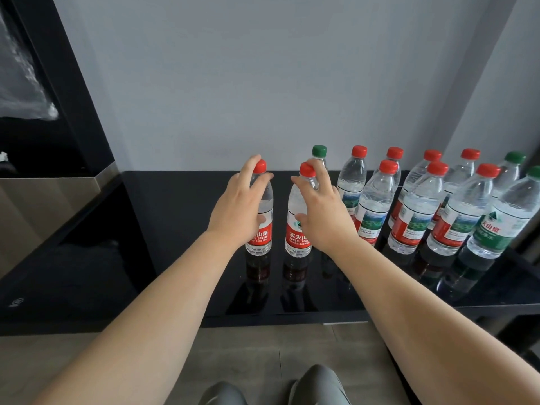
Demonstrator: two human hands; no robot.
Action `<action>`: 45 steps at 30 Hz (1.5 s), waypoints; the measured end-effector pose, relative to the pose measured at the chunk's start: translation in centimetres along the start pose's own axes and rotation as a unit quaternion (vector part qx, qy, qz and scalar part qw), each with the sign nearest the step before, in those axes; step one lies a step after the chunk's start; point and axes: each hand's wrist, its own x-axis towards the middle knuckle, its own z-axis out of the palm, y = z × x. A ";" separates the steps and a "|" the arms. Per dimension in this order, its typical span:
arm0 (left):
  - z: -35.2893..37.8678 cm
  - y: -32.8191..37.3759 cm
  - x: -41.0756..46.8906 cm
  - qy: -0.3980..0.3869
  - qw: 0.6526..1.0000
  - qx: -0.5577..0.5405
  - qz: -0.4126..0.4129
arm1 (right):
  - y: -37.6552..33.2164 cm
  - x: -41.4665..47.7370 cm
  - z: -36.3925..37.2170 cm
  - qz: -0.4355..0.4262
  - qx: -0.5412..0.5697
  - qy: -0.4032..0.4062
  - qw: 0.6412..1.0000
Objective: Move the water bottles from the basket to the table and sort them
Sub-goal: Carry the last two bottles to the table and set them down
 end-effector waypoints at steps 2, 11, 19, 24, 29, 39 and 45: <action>0.0 0.0 -0.2 0.001 1.000 -0.010 -0.001 | -0.3 0.2 0.4 -0.003 0.007 -0.002 1.000; -0.2 -1.2 -0.3 -0.001 0.999 -0.037 0.005 | -2.6 1.8 2.3 -0.019 0.022 0.006 1.000; -1.1 -4.9 -0.9 -0.005 1.000 -0.026 0.007 | -5.6 3.4 4.1 -0.018 0.024 0.000 1.000; -1.9 -8.2 -1.3 -0.005 1.000 -0.014 -0.002 | -8.3 4.9 5.6 -0.025 0.034 -0.011 0.999; -2.9 -11.9 -1.5 -0.009 1.000 0.001 -0.012 | -11.4 6.8 7.5 -0.035 0.048 -0.020 0.998; -4.3 -19.2 -1.1 -0.015 0.997 0.060 -0.039 | -17.1 10.6 11.8 -0.055 0.059 -0.028 0.996; -4.5 -23.3 -0.6 0.008 0.997 0.070 -0.043 | -19.7 13.2 13.4 -0.092 0.072 -0.058 0.991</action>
